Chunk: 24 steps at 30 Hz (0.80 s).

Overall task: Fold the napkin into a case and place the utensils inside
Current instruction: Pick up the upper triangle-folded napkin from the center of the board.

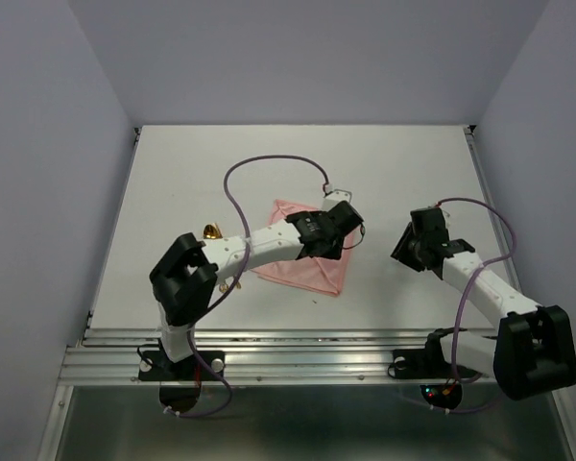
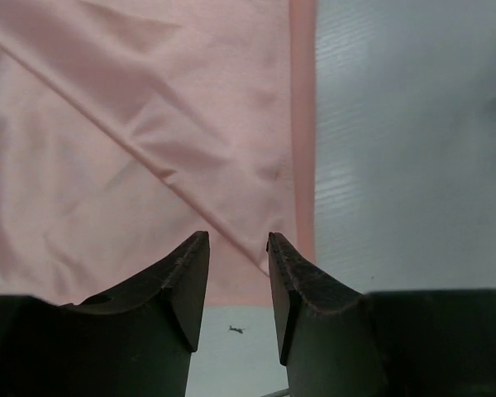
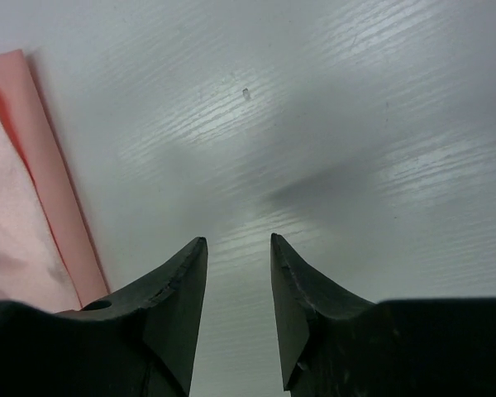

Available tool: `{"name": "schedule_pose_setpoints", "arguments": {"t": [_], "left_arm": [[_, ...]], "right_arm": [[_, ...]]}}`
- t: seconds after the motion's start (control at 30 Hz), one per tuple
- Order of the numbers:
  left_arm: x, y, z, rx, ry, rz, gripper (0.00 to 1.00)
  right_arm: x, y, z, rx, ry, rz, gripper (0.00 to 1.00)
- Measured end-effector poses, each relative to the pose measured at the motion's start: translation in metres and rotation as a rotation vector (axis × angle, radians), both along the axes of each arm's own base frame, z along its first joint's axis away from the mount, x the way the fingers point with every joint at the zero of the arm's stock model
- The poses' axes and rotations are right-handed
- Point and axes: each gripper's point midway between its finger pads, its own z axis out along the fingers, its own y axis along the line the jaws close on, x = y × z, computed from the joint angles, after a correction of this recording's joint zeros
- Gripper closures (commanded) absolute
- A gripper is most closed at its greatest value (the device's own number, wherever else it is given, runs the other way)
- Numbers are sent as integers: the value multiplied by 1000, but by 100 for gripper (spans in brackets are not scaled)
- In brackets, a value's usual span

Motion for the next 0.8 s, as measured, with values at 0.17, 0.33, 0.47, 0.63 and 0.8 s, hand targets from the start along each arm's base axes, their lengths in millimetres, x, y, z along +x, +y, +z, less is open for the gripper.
{"name": "schedule_pose_setpoints", "arguments": {"t": [0.17,0.33,0.47,0.63,0.8], "left_arm": [[-25,-42,-33,74,25,-104,54],[-46,-61,-52,120,38,-176,54],[-55,-63,-57,139,45,-198,46],[-56,-62,-58,147,46,-200,46],[-56,-59,-68,175,51,-193,50]], "right_arm": [[1,-1,3,11,-8,-10,53],[2,-2,6,19,-20,-16,52],[2,-3,7,19,-23,-19,52],[1,-4,6,18,-20,-24,52],[1,-4,5,18,-18,-24,52]]}}
